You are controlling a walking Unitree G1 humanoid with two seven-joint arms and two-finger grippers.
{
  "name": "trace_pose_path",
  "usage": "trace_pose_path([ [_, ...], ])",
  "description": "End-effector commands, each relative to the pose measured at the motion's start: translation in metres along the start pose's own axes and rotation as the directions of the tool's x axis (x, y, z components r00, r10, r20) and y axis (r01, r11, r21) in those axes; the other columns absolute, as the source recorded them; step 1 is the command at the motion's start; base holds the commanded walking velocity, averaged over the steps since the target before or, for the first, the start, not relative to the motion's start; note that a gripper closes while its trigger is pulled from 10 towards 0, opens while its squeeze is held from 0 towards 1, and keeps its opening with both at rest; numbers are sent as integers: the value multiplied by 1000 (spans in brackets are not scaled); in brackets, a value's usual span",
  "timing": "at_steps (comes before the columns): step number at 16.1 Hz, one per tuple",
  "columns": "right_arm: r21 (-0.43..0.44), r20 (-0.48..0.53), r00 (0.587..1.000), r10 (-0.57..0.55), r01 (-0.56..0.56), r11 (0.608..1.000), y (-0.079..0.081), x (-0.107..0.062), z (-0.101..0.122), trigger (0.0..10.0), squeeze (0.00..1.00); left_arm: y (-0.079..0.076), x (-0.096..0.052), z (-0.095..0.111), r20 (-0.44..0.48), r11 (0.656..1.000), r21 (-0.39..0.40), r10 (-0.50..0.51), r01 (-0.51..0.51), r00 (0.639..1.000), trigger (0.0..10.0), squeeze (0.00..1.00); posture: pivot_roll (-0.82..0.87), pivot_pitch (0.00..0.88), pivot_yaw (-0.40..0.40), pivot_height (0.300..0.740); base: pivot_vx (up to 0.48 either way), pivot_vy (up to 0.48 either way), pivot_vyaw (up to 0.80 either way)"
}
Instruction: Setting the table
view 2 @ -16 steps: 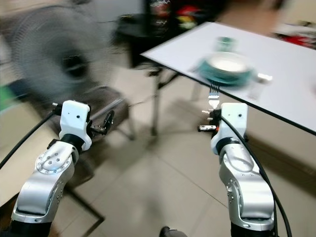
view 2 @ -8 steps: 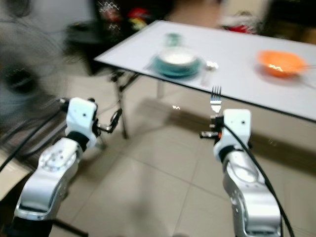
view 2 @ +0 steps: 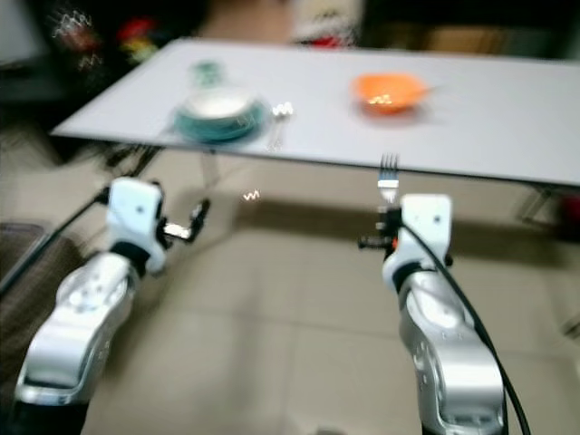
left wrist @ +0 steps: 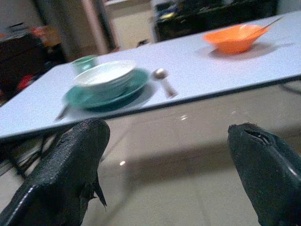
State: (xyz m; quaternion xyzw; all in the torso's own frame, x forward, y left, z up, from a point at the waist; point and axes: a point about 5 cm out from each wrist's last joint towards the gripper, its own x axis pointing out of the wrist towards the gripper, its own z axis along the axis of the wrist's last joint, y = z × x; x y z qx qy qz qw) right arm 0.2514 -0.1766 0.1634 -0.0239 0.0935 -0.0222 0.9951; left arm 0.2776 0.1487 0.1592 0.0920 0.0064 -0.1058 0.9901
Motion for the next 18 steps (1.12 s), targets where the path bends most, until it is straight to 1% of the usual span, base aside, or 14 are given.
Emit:
trace_pose_path([
  [1,-15,14,1000,3,-2,1000,-2,1,2,10000,0,-1,-3,-1,-4,1000,-23,7,-7,1000,10000,0,11,0,23,740,304,0,0],
  [3,-19,13,1000,-12,13,1000,-5,2,0,10000,0,-6,-3,-2,-5,1000,-16,-12,12,1000,10000,0,14,0,23,740,309,0,0],
  [5,-22,31,999,-8,9,1000,-5,3,5,10000,0,-7,-1,2,9,1000,-17,-20,20,1000,10000,0,19,0,28,740,306,0,0],
  [6,-32,28,1000,-8,8,999,-5,3,3,10000,0,-6,-2,1,5,1000,-15,-19,19,1000,10000,0,17,0,25,740,307,0,0],
  [10,-33,5,1000,-22,22,999,-6,-1,-3,10000,0,-7,-5,-1,-6,999,-14,-30,30,1000,10000,0,17,0,37,740,307,0,0],
  [13,-40,-5,1000,-30,30,999,-9,0,-4,10000,0,-8,-10,-5,-22,1000,-18,-27,26,999,10000,0,22,0,23,740,306,0,0],
  [15,-56,-6,1000,-13,13,998,-9,1,-3,10000,0,-8,-11,-6,-26,1000,-19,-23,23,999,10000,0,26,0,19,740,307,0,0],
  [18,-55,-4,1000,-14,14,998,-10,5,-1,10000,0,-9,-12,-6,-26,1000,-21,-19,19,999,10000,0,28,0,14,740,309,0,0],
])
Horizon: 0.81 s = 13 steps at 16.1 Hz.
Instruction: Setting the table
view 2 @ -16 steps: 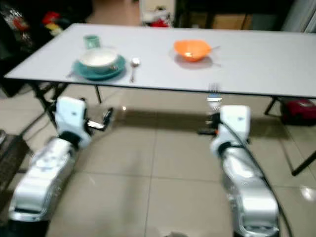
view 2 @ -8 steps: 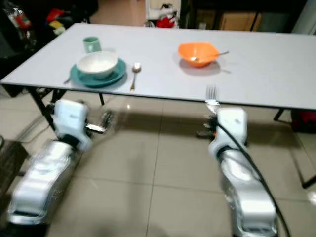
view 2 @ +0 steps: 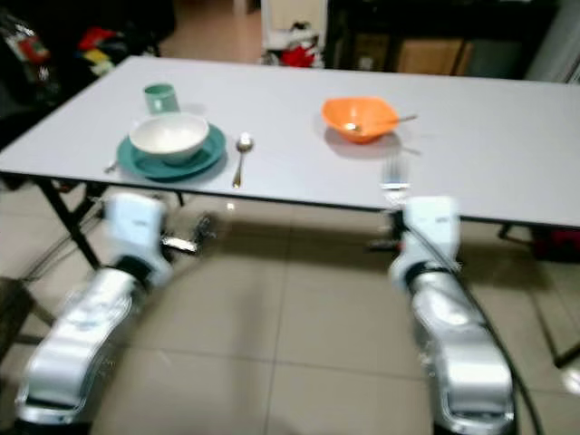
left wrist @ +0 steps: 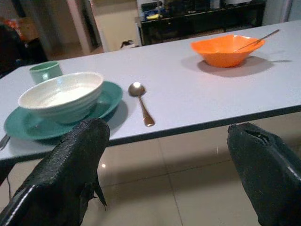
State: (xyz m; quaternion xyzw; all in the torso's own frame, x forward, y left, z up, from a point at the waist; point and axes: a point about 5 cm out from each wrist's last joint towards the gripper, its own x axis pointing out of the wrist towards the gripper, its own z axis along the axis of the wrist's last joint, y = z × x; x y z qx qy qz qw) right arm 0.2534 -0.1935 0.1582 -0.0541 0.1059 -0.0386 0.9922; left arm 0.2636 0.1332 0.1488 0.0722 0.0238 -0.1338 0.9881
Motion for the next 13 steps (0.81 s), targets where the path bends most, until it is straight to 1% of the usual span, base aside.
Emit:
trace_pose_path([
  [1,3,22,999,23,-23,1000,6,1,5,10000,0,11,-3,1,-1,999,23,38,-38,999,10000,0,27,0,16,740,307,0,-675],
  [10,22,14,1000,-26,25,999,-3,1,4,10000,0,9,5,5,10,999,42,7,-8,1000,10000,0,14,0,44,740,306,0,-800],
  [13,23,12,999,-37,37,999,-6,1,4,10000,0,7,8,6,13,999,40,2,-3,1000,10000,0,10,0,46,740,304,0,0],
])
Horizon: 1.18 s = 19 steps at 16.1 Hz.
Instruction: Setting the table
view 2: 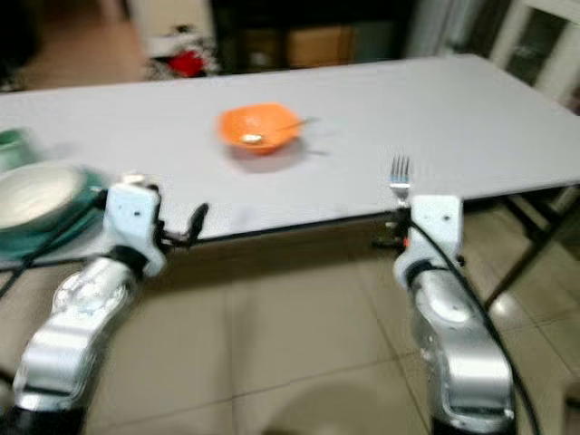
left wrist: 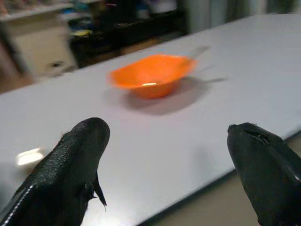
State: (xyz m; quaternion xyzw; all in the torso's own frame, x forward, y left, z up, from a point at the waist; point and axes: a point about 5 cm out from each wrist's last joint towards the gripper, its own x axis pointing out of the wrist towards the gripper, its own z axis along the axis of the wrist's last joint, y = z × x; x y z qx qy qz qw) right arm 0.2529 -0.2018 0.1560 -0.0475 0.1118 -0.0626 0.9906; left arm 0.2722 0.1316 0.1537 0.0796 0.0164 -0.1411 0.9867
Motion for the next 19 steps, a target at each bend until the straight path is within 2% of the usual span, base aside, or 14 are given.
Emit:
trace_pose_path([
  [1,8,32,999,4,-4,1000,1,0,7,10000,0,6,-1,1,-1,1000,23,17,-17,1000,10000,0,11,0,43,740,307,0,0],
  [2,9,41,999,-8,7,1000,0,0,8,10000,0,8,0,0,-5,999,15,36,-36,999,10000,0,12,0,40,740,315,0,0],
  [6,-115,64,998,-27,34,993,1,4,8,10000,0,12,2,1,-3,999,16,52,-52,999,10000,0,16,0,31,740,329,0,0],
  [19,-95,65,998,13,-7,995,3,4,7,10000,0,10,3,1,-3,999,20,47,-47,999,10000,0,16,0,33,740,333,0,0],
])
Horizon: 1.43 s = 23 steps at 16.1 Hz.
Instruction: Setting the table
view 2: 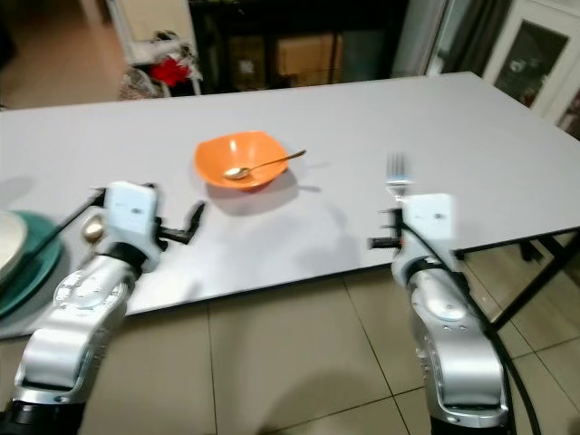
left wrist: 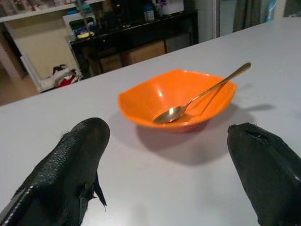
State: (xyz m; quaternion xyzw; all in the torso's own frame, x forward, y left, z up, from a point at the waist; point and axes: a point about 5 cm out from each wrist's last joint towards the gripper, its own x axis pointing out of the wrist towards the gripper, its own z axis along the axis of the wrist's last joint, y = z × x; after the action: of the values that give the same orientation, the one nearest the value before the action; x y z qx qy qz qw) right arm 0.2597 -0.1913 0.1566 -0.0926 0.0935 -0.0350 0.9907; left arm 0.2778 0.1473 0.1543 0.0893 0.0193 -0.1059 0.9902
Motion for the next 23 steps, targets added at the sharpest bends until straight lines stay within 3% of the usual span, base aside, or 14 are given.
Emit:
trace_pose_path([
  [1,-2,20,999,-34,34,999,-9,-1,4,10000,0,-7,1,3,11,1000,3,-24,24,1000,10000,0,16,0,33,740,334,0,0],
  [6,-27,61,998,-9,11,1000,-9,6,17,10000,0,-9,6,7,28,1000,-12,-12,12,1000,10000,0,7,0,15,740,333,0,0],
  [12,-28,58,998,-12,14,1000,-8,1,13,10000,0,-10,5,6,23,1000,-4,-29,29,999,10000,0,2,0,35,740,333,0,0],
  [14,-71,60,998,-4,8,997,-7,2,15,10000,0,-10,5,6,24,1000,-3,-31,31,999,10000,0,3,0,32,740,334,0,0],
  [20,-81,73,997,14,-8,997,-8,3,17,10000,0,-11,3,5,25,999,2,-33,33,999,10000,0,14,0,21,740,331,0,753],
  [23,-29,87,996,16,-14,999,-13,4,21,10000,0,-11,4,6,31,1000,6,-31,31,999,10000,0,12,0,17,740,324,0,0],
])
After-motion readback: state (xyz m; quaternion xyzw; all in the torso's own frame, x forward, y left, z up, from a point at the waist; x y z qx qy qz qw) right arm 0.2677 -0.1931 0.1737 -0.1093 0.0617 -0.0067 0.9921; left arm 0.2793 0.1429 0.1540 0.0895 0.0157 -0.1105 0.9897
